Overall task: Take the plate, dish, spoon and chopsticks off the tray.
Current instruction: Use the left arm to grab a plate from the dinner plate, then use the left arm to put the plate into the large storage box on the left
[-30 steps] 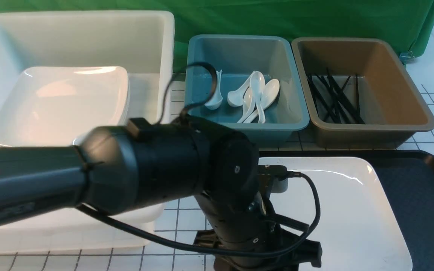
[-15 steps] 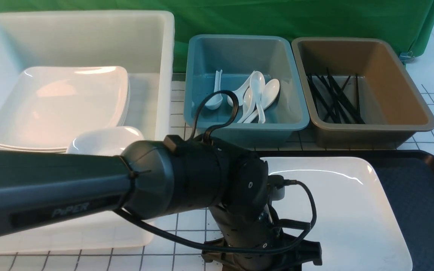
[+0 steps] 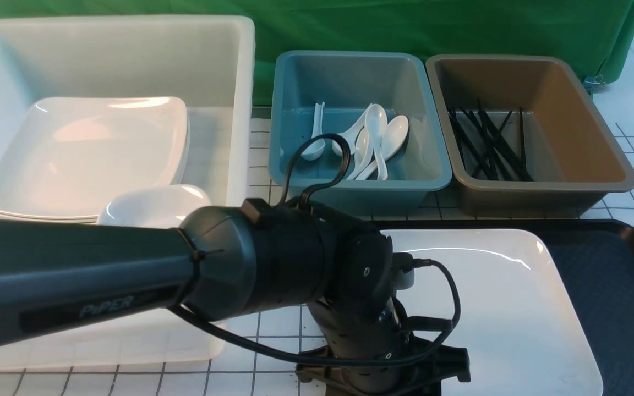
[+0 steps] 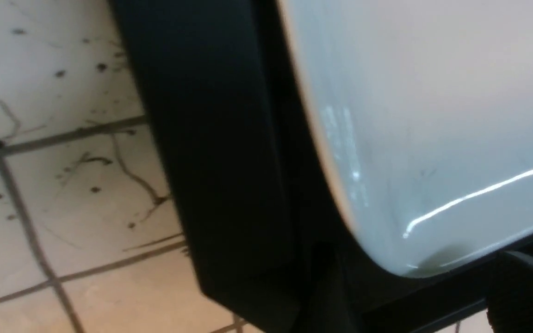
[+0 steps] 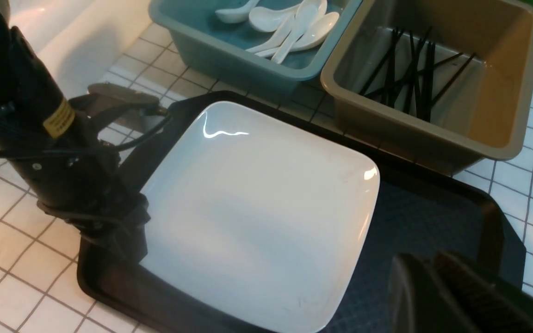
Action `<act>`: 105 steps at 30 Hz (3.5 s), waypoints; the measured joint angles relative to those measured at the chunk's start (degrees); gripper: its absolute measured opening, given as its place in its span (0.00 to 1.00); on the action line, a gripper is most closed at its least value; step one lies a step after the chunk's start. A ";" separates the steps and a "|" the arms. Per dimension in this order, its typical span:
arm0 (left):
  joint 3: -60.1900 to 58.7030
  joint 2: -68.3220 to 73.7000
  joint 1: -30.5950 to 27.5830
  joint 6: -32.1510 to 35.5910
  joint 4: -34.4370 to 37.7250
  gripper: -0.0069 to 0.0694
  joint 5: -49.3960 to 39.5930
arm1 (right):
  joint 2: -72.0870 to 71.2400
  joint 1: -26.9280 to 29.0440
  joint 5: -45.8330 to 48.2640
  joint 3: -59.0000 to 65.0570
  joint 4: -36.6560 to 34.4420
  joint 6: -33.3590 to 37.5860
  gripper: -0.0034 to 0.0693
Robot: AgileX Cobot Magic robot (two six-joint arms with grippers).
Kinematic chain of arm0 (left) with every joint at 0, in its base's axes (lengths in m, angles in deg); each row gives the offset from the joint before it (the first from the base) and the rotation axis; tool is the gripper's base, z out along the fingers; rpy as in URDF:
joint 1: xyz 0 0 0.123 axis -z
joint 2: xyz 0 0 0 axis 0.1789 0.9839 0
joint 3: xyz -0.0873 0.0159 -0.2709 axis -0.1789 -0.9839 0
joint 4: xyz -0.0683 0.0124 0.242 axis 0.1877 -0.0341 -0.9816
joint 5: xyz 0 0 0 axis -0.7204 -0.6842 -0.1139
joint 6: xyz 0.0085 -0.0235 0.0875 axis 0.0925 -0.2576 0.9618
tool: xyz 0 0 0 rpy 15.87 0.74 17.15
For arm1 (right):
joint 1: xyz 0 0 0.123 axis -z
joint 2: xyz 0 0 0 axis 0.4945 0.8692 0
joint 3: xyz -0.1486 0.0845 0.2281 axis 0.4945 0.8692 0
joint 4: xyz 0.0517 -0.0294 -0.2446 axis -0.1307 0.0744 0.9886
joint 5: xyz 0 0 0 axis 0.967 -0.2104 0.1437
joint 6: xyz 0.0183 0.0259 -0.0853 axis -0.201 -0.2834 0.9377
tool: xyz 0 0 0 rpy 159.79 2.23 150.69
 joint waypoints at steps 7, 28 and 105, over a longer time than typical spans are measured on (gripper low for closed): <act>0.00 0.00 0.05 -3.40 -3.64 0.66 1.93 | 0.00 0.00 0.00 0.00 0.00 0.00 0.14; 0.00 0.02 0.05 -3.16 -6.34 0.66 8.40 | 0.00 0.00 0.00 0.04 0.00 0.00 0.16; 0.00 -13.94 -5.17 6.08 -2.32 0.12 14.36 | 0.00 0.00 -3.15 0.11 0.00 -1.20 0.16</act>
